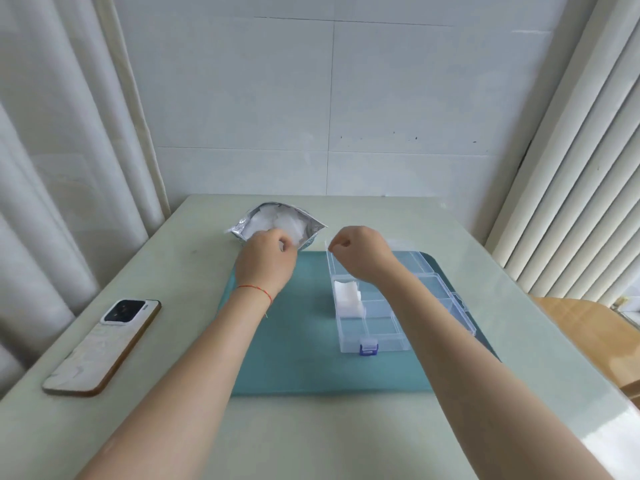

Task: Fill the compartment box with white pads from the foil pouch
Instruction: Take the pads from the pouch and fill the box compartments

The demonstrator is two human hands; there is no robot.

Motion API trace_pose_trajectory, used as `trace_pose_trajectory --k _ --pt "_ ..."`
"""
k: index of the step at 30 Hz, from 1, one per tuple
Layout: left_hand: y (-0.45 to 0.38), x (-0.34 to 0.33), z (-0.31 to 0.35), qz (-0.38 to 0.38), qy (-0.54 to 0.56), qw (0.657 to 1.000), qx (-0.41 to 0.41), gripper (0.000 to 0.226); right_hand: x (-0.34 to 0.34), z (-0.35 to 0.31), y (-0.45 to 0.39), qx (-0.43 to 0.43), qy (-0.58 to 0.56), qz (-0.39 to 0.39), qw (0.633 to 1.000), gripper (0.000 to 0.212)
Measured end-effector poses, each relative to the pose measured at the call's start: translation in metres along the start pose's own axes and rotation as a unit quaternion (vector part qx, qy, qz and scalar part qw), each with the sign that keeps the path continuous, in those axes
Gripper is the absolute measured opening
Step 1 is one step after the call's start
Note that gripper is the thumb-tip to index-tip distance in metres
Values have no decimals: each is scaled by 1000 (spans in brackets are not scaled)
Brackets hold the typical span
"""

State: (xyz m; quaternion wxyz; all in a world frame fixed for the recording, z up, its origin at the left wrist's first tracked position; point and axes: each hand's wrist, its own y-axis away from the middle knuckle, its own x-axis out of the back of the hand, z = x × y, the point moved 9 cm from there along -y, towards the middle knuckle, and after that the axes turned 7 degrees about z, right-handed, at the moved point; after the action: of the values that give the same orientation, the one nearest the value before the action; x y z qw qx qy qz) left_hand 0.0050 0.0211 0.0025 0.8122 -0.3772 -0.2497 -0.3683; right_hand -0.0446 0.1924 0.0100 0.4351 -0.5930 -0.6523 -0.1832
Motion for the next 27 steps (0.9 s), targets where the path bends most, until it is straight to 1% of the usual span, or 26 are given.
trace_pose_trajectory --k 2,3,5,7,9,11,13,16,19,21,24,27 --pt "-6 8 -16 22 -12 1000 12 22 -11 -13 -8 11 -22 26 999 28" --pt "-10 9 -25 19 -18 1000 15 26 -18 -21 -14 19 -31 41 999 28" --pt "-14 4 -36 -1 -29 1000 4 33 -30 -33 -25 28 -34 60 997 30" --pt "-18 -3 -45 -24 -19 1000 0 36 -45 -42 -35 13 -17 54 998 35" --pt "-18 -10 -48 -41 13 999 -2 35 -56 -44 -41 -18 36 40 998 35" --pt "-15 -15 -45 -44 45 998 -9 33 -58 -44 -44 -43 80 40 995 28" --pt "-13 -17 -45 -41 69 997 -8 32 -59 -46 -47 -52 90 56 993 26" --pt "-14 -16 -44 -35 87 996 2 32 -61 -53 -51 -47 79 87 992 31" --pt "-14 -13 -42 -32 101 994 10 33 -62 -57 -51 -49 36 115 991 33" --pt "-15 -13 -43 -32 106 994 13 32 -63 -56 -49 -55 -2 117 992 32" --pt "-15 -12 -45 -21 100 995 18 28 -60 -47 -47 -78 -69 95 990 16" --pt "-13 -3 -45 23 103 994 42 16 -51 -30 -38 -122 -182 66 973 5"
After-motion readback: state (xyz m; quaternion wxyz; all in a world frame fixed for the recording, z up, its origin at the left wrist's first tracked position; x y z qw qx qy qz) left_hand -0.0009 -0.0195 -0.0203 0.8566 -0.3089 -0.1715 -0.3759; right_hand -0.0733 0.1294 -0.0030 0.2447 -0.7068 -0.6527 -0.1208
